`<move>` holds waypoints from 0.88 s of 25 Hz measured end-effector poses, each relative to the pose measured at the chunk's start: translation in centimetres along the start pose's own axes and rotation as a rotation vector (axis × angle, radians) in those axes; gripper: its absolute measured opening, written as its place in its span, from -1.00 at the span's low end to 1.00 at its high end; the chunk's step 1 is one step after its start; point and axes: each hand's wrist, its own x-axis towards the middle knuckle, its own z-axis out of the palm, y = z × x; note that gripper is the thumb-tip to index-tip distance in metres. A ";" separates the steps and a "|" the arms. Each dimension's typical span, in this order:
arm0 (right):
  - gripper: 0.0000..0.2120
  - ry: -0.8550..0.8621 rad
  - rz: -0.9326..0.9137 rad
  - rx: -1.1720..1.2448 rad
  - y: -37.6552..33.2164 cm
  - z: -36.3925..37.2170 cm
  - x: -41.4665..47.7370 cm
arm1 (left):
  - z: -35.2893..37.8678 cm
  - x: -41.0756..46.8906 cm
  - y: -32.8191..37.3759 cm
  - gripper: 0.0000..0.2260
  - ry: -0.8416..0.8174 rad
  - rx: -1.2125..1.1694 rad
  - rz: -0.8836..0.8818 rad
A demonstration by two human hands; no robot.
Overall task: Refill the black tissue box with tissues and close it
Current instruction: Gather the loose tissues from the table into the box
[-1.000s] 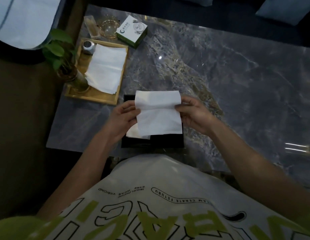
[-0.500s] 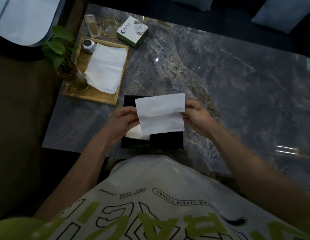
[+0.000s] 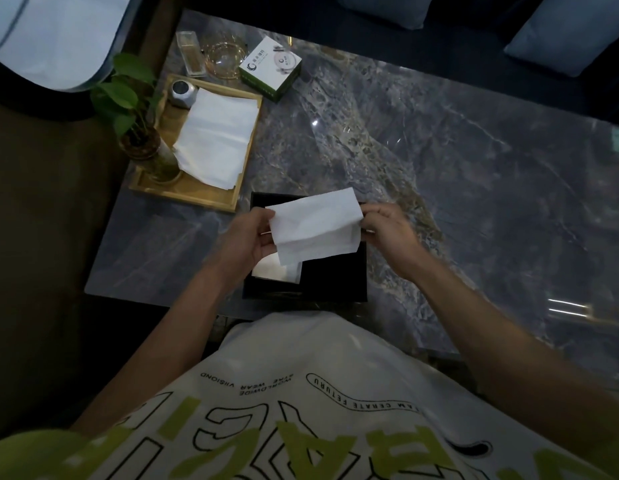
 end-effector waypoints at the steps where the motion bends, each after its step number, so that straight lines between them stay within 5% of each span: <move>1: -0.61 -0.012 -0.005 0.016 -0.1 0.1 0.0 | 0.1 -0.1 0.0 -0.71 -0.003 0.008 0.018; 5: -0.62 -0.033 -0.047 0.014 -0.6 0.1 0.2 | 0.3 -0.3 0.5 -0.69 0.023 0.123 0.122; 11: -0.66 -0.029 -0.204 -0.139 -1.3 -0.2 0.6 | -0.4 -0.5 1.0 -0.61 -0.027 0.576 0.577; 15: -0.64 -0.008 -0.175 -0.089 -2.0 -0.1 0.9 | 0.5 -0.7 1.6 -0.64 -0.033 0.476 0.544; 18: -0.85 -0.025 -0.244 -0.185 -1.8 -0.1 1.0 | 0.6 -0.8 1.6 -0.88 -0.029 0.577 0.520; 22: -0.82 -0.169 -0.254 -0.309 -1.7 0.1 1.2 | 0.8 -0.8 1.4 -0.57 -0.124 0.682 0.376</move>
